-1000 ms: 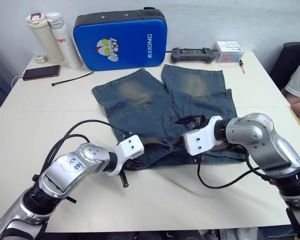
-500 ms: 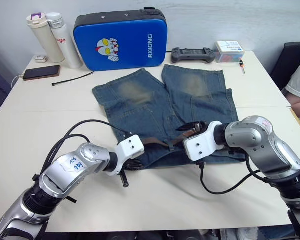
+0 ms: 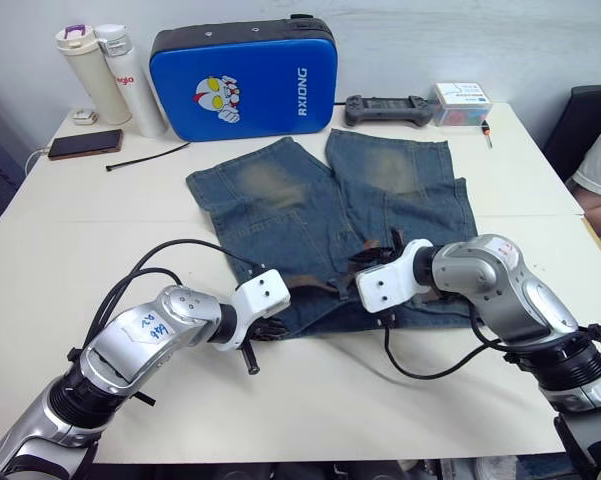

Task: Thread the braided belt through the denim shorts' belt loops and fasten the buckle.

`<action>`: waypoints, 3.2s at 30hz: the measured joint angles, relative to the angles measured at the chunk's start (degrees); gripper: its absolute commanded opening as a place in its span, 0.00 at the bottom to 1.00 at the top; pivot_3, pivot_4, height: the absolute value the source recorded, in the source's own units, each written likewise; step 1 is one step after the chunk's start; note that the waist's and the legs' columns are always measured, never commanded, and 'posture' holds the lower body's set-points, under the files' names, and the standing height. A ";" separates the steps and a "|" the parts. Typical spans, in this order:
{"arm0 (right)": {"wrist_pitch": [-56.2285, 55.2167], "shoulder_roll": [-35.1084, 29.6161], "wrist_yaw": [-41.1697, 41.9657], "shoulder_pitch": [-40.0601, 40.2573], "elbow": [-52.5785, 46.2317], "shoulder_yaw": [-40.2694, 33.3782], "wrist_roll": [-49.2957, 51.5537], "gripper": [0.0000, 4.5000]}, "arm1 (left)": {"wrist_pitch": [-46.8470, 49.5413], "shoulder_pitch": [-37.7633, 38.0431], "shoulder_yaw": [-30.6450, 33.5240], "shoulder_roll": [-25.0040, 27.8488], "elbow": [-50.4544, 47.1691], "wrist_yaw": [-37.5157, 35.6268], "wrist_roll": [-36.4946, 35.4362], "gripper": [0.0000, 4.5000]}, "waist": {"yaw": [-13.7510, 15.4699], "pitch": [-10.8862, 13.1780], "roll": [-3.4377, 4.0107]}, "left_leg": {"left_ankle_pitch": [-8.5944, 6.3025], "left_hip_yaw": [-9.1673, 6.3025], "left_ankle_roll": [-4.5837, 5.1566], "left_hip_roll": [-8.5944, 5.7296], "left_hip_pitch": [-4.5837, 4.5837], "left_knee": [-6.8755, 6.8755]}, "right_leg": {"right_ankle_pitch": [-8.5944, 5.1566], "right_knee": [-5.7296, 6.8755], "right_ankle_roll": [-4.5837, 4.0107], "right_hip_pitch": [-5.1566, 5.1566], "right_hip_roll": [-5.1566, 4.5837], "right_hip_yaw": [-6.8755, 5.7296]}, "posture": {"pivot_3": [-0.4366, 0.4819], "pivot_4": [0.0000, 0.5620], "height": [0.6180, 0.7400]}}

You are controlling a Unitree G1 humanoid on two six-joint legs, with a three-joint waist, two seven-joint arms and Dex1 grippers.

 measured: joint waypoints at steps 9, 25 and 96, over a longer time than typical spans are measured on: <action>-4.07 1.27 -0.53 -3.78 2.60 0.79 -0.15 0.02 | 0.37 -0.04 0.05 -0.42 0.06 0.15 0.05 0.00 | 0.02 0.00 0.00 | 0.00 0.00 0.00 0.00 0.00 0.00 | 0.00 0.01 0.00 0.00 0.00 0.00 | 0.48 0.27 1.00; -14.58 -10.63 1.38 -9.50 12.39 -3.62 4.11 0.02 | -3.91 -0.27 -1.19 4.25 0.95 -2.87 0.87 0.00 | -1.25 0.00 0.01 | 0.02 0.01 -0.06 0.05 0.11 -0.11 | -0.04 0.04 -0.07 0.03 0.04 0.00 | 0.48 0.27 1.00; 3.69 -3.73 -1.25 -5.55 0.84 -7.09 4.51 0.00 | -0.21 -24.89 8.63 -25.46 18.06 8.88 1.09 0.51 | -1.05 0.20 -0.16 | 0.02 0.18 -0.12 0.09 -1.01 0.43 | -0.02 0.75 -0.03 -1.16 0.12 0.08 | 0.48 0.27 1.00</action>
